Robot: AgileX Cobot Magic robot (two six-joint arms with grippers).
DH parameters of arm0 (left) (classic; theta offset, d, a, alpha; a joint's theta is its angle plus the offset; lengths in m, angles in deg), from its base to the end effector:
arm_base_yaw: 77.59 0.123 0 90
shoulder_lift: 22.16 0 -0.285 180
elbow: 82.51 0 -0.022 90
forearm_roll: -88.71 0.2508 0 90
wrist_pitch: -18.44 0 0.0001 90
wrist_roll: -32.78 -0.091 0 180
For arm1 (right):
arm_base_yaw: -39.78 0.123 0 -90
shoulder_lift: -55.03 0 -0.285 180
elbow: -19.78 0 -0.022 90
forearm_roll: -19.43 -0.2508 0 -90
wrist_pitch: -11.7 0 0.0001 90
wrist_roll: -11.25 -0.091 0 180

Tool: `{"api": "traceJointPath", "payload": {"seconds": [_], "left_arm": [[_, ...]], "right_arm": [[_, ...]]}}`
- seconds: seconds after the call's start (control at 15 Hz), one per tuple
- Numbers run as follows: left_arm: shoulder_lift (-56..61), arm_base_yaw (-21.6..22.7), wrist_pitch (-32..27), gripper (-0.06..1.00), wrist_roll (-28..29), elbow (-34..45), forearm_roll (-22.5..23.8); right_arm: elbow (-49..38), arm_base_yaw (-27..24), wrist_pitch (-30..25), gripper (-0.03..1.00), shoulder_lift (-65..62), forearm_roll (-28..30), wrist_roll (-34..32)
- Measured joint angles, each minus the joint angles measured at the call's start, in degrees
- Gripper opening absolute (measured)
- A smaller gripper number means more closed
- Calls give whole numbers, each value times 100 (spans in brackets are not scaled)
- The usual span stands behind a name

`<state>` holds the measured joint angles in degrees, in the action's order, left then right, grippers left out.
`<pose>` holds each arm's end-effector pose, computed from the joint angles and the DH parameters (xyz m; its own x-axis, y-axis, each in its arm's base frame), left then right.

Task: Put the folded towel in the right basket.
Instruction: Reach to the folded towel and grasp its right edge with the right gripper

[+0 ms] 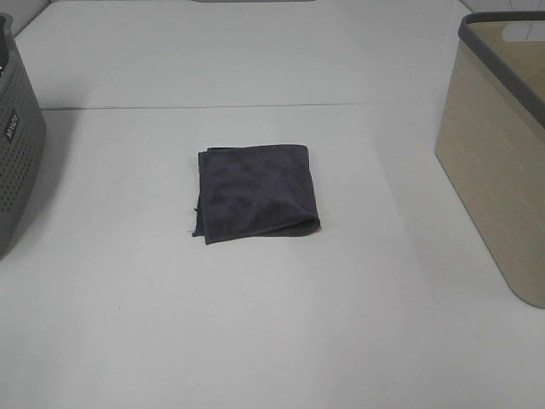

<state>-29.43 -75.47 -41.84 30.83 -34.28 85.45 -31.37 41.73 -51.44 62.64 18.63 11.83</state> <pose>-0.0065 -0.0047 0.2797 -0.4339 -0.0103 -0.9009 0.0100 0.9998 -0.0162 -0.0023 0.0011 0.2615 -0.5279 -0.0218 -0.8490 -0.0466 0.9989 0.0033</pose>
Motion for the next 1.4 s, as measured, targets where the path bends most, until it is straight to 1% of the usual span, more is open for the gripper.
{"api": "traceJointPath", "payload": {"seconds": [1.0,1.4], "left_arm": [[0,0,0,99,0,0,0],[0,0,0,99,0,0,0]], "right_arm": [[0,0,0,96,0,0,17],[0,0,0,97,0,0,109]]}}
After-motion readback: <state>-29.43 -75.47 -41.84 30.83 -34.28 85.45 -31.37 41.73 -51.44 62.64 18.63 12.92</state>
